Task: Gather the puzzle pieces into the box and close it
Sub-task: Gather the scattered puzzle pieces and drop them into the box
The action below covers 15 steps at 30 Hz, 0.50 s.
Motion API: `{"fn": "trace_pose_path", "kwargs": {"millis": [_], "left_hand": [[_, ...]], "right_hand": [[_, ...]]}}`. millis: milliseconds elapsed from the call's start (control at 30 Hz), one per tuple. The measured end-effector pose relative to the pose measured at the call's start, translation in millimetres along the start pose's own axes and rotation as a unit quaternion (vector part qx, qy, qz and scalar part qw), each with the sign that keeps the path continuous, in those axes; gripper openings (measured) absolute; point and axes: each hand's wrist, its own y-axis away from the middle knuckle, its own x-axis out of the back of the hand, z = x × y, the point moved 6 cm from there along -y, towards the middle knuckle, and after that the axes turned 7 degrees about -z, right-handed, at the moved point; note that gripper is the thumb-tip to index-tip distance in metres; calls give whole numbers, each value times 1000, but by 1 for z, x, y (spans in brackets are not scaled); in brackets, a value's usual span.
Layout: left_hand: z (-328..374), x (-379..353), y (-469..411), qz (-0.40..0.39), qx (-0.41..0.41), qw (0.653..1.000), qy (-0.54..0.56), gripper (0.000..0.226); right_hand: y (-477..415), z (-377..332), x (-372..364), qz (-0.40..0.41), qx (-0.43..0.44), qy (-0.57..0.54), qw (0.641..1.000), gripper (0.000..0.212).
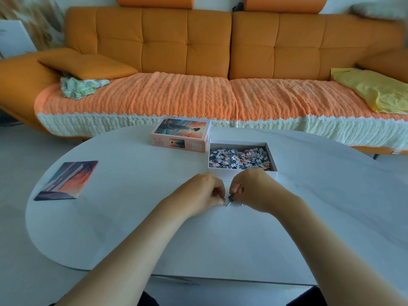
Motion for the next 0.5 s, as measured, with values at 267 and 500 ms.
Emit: {"fn": "trace_pose_path", "kwargs": {"millis": [267, 500], "left_hand": [[-5, -2, -4, -23, 13, 999, 47, 14], [-6, 1, -4, -26, 22, 998, 54, 5]], "right_hand": [[-8, 20, 49, 248, 17, -34, 968, 16], [0, 8, 22, 80, 64, -10, 995, 17]]}}
